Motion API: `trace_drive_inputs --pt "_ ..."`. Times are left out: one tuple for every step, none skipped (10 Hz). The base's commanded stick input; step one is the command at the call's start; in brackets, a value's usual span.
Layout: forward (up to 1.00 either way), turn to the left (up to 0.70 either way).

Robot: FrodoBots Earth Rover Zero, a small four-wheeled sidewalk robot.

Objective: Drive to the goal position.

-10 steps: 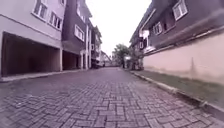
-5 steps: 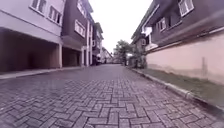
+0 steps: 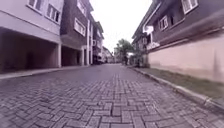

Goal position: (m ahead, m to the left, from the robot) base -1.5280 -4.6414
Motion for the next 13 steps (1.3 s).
trace_drive_inputs --pt "0.69 0.03" --pt "0.69 0.03" --pt "0.69 0.03" --pt "0.69 0.03" --pt "0.69 0.03" --pt "0.69 0.03" --pt "0.69 0.03" --pt "0.69 0.03" --pt "0.69 0.03" --pt "0.69 0.03" --pt "0.69 0.03" --pt "0.69 -0.09" --pt "0.69 -0.33"
